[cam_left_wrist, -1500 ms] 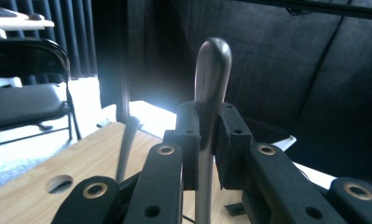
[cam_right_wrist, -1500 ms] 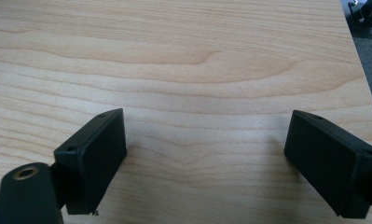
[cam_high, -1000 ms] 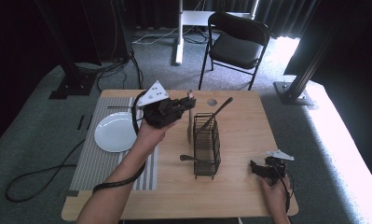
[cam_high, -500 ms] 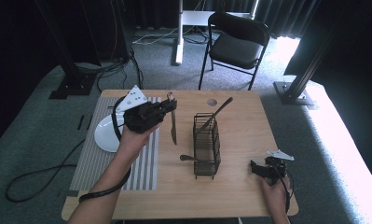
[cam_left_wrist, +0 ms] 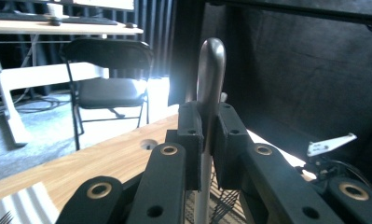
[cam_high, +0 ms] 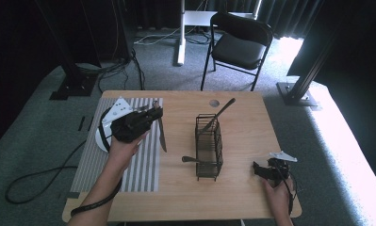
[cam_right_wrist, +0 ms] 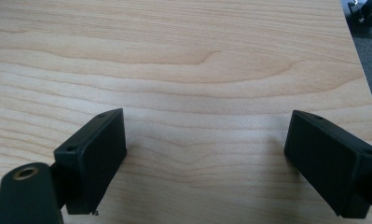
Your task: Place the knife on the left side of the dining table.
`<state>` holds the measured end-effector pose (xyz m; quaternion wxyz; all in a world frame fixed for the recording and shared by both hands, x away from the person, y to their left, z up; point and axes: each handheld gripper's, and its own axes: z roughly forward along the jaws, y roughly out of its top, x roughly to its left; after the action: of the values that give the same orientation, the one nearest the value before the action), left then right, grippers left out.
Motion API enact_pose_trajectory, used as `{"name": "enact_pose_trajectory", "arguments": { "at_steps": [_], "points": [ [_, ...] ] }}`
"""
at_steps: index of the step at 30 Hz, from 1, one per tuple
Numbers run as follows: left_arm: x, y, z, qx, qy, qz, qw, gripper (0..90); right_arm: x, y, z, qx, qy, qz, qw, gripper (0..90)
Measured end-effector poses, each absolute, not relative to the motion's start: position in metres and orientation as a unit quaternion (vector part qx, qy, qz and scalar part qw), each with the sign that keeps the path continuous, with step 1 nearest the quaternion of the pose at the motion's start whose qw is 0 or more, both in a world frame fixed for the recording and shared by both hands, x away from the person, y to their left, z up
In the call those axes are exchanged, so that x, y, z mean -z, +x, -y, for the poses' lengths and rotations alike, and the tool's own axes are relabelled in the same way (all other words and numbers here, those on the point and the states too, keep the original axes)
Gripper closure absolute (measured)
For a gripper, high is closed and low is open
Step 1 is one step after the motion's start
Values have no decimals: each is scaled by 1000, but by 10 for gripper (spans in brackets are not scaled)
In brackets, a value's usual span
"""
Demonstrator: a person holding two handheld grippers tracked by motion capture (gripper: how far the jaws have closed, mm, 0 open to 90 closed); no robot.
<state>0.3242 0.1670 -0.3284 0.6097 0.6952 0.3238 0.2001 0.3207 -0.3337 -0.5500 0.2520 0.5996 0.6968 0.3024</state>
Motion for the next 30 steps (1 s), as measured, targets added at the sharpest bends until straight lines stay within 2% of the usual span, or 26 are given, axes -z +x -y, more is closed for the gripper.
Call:
{"name": "enact_pose_trajectory", "arguments": {
  "at_steps": [15,30],
  "points": [
    [376,316,-186,-236,684,-377,579,833,550,321,334,-302,600,-697,252,121],
    [422,321,-201,-233,661,-424,574,833,550,321,334,-302,600,-697,252,121]
  ]
}}
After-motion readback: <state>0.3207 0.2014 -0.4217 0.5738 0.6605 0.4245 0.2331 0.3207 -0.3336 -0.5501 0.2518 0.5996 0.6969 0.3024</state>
